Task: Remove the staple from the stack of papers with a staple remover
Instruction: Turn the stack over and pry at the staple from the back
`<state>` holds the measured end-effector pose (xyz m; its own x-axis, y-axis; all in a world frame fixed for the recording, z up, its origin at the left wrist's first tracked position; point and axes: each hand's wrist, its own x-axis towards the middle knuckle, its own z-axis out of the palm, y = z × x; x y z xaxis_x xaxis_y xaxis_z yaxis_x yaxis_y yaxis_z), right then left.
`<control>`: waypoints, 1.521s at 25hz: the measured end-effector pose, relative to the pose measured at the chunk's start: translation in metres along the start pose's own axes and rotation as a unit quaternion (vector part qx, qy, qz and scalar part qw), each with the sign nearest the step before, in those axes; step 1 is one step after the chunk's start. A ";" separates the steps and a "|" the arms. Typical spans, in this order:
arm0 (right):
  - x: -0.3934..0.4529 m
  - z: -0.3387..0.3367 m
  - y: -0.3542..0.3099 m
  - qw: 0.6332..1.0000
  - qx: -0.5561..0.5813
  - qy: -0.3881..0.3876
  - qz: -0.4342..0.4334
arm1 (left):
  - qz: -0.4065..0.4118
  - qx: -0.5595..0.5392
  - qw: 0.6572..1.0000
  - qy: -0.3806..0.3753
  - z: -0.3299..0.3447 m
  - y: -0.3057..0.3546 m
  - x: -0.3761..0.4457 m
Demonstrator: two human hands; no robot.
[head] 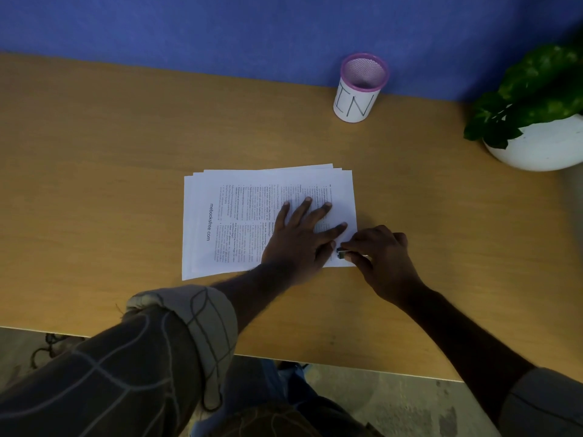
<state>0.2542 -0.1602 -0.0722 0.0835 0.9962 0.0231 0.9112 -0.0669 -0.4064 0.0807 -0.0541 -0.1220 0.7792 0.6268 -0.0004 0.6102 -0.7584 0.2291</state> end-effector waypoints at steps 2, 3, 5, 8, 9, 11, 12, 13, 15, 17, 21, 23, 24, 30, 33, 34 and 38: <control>0.000 0.001 0.000 1.000 -0.006 -0.002 -0.005 | 0.000 -0.002 1.000 0.000 -0.001 0.000 0.000; 0.000 0.002 0.001 1.000 -0.009 0.001 -0.009 | 0.000 -0.002 1.000 0.000 -0.001 0.001 0.000; 0.000 0.003 0.003 1.000 -0.013 0.006 -0.019 | 0.001 -0.004 1.000 0.001 -0.002 0.001 0.000; -0.002 0.005 0.007 1.000 -0.011 0.006 -0.028 | 0.001 -0.005 1.000 0.002 -0.002 0.000 0.000; -0.004 0.006 0.008 0.999 -0.009 0.008 -0.029 | 0.001 -0.005 1.000 0.003 -0.002 0.000 -0.001; -0.008 0.008 0.010 0.999 -0.010 0.012 -0.037 | 0.000 -0.007 1.000 0.003 -0.001 0.001 -0.001; -0.011 0.009 0.011 0.999 -0.013 0.013 -0.041 | -0.002 -0.010 1.000 0.003 -0.002 0.001 -0.001; -0.012 0.010 0.011 0.999 -0.014 0.015 -0.043 | -0.003 -0.012 1.000 0.004 -0.002 0.001 0.000; -0.015 0.011 0.012 0.999 -0.012 0.022 -0.047 | -0.003 -0.014 1.000 0.007 -0.001 0.000 0.000; -0.016 0.010 0.012 0.998 -0.011 0.033 -0.049 | 0.002 -0.008 1.000 0.014 0.000 0.000 -0.001; -0.014 0.009 0.009 0.998 -0.003 0.056 -0.036 | 0.008 -0.008 1.000 0.024 0.000 0.000 -0.001; -0.012 0.009 0.008 0.998 -0.006 0.056 -0.036 | 0.007 -0.006 1.000 0.024 0.001 0.000 -0.001; -0.011 0.008 0.008 0.998 -0.009 0.052 -0.040 | 0.005 -0.008 1.000 0.025 0.002 0.000 -0.001; -0.010 0.003 0.016 0.995 -0.051 0.000 -0.091 | 0.003 -0.010 1.000 0.027 0.006 -0.002 0.000; -0.017 0.001 0.024 0.995 -0.070 -0.018 -0.074 | 0.000 -0.008 0.999 0.033 0.007 -0.002 0.000; -0.019 0.001 0.025 0.995 -0.067 -0.021 -0.063 | -0.002 -0.005 0.999 0.033 0.008 -0.002 0.000; -0.017 0.001 0.021 0.996 -0.072 -0.016 -0.053 | -0.004 -0.003 0.999 0.036 0.009 -0.002 -0.001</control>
<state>0.2711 -0.1782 -0.0820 -0.0268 0.9992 0.0282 0.9629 0.0333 -0.2679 0.0802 -0.0549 -0.1315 0.7625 0.6435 0.0672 0.6149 -0.7530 0.2344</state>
